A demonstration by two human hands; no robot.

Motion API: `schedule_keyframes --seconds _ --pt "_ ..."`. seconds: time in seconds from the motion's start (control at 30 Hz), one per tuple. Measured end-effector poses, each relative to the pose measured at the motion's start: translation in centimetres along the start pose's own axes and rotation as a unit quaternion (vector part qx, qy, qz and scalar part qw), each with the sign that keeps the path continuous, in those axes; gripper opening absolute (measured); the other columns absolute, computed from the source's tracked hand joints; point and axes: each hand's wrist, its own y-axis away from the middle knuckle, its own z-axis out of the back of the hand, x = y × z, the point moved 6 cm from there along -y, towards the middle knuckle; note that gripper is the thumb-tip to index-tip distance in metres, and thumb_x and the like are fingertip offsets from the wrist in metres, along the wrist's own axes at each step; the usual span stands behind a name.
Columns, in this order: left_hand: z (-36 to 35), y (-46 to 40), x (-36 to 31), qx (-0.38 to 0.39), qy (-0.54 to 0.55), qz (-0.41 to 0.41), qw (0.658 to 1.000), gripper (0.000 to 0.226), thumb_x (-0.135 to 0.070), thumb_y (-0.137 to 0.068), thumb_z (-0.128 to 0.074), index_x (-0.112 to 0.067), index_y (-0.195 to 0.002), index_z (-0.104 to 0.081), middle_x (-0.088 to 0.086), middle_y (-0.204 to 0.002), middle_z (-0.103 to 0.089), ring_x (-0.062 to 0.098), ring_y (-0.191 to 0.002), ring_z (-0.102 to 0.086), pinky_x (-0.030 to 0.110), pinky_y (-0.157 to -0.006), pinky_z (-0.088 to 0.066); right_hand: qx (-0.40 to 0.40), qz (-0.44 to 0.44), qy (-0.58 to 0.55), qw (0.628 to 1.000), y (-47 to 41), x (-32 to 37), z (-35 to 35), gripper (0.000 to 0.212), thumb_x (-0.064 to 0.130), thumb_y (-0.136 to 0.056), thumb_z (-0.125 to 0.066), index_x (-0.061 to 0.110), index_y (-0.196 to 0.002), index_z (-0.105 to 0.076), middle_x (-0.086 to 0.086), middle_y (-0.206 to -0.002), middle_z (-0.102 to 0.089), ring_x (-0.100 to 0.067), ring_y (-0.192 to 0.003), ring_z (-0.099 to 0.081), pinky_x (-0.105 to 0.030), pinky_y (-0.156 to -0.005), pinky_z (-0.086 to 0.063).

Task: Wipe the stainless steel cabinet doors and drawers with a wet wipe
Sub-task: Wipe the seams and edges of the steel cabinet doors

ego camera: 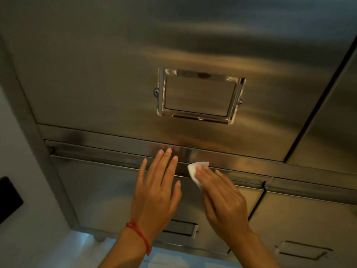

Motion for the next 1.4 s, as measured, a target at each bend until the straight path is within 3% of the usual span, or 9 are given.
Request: schedule_keyframes --seconds 0.1,0.5,0.77,1.0,1.17,1.4 --pt "0.9 -1.0 -0.1 0.019 0.011 0.016 1.0 0.046 -0.024 -0.087 -0.043 0.001 -0.124 -0.058 0.017 -0.133 -0.053 0.029 -0.126 -0.046 0.052 -0.101 -0.039 -0.012 -0.015 -0.022 1.0 -0.9 0.3 0.6 0.034 0.004 -0.087 -0.047 0.003 -0.116 -0.064 -0.008 -0.125 -0.059 -0.016 -0.119 -0.055 -0.035 -0.1 -0.044" --pt "6.8 -3.4 -1.2 0.116 0.011 0.077 0.99 0.05 -0.026 -0.088 -0.038 -0.002 -0.13 -0.052 0.015 -0.138 -0.048 0.022 -0.132 -0.034 0.059 -0.102 -0.029 0.02 -0.055 -0.046 0.997 -5.6 3.1 6.0 0.033 0.003 -0.084 -0.049 0.0 -0.112 -0.066 -0.011 -0.119 -0.063 -0.02 -0.116 -0.057 -0.033 -0.099 -0.043" --pt "14.1 -8.0 -5.1 0.146 -0.011 0.075 0.986 0.048 -0.025 -0.088 -0.038 0.001 -0.125 -0.056 0.018 -0.134 -0.052 0.033 -0.127 -0.042 0.061 -0.098 -0.034 0.041 -0.03 -0.021 0.998 -10.6 5.3 13.9 0.031 0.002 -0.084 -0.051 -0.002 -0.111 -0.067 -0.014 -0.115 -0.065 -0.023 -0.111 -0.061 -0.038 -0.096 -0.048" --pt "21.1 -13.0 -8.8 0.18 -0.012 0.089 0.98 0.052 -0.03 -0.09 -0.034 -0.002 -0.129 -0.053 0.015 -0.138 -0.049 0.029 -0.13 -0.037 0.059 -0.1 -0.031 0.06 -0.019 -0.05 0.997 -15.5 6.6 22.1 0.033 0.006 -0.085 -0.048 0.0 -0.111 -0.067 -0.011 -0.115 -0.066 -0.022 -0.11 -0.062 -0.033 -0.095 -0.047" --pt "27.5 -17.7 -11.6 0.164 -0.023 0.087 0.982 0.051 -0.031 -0.09 -0.036 -0.002 -0.127 -0.056 0.015 -0.134 -0.052 0.031 -0.126 -0.047 0.056 -0.099 -0.034 0.044 0.005 -0.045 0.998 -20.6 8.1 28.8 0.033 0.004 -0.085 -0.048 -0.001 -0.111 -0.067 -0.012 -0.115 -0.066 -0.022 -0.109 -0.062 -0.035 -0.094 -0.049" --pt "35.7 -23.0 -14.1 0.159 -0.036 0.09 0.982 0.051 -0.031 -0.089 -0.036 -0.002 -0.123 -0.06 0.014 -0.131 -0.056 0.032 -0.122 -0.052 0.056 -0.097 -0.04 0.015 0.019 -0.059 0.998 -26.8 10.4 35.6 0.043 -0.017 -0.069 -0.063 -0.004 -0.11 -0.067 -0.015 -0.114 -0.066 -0.026 -0.107 -0.063 -0.04 -0.089 -0.053"
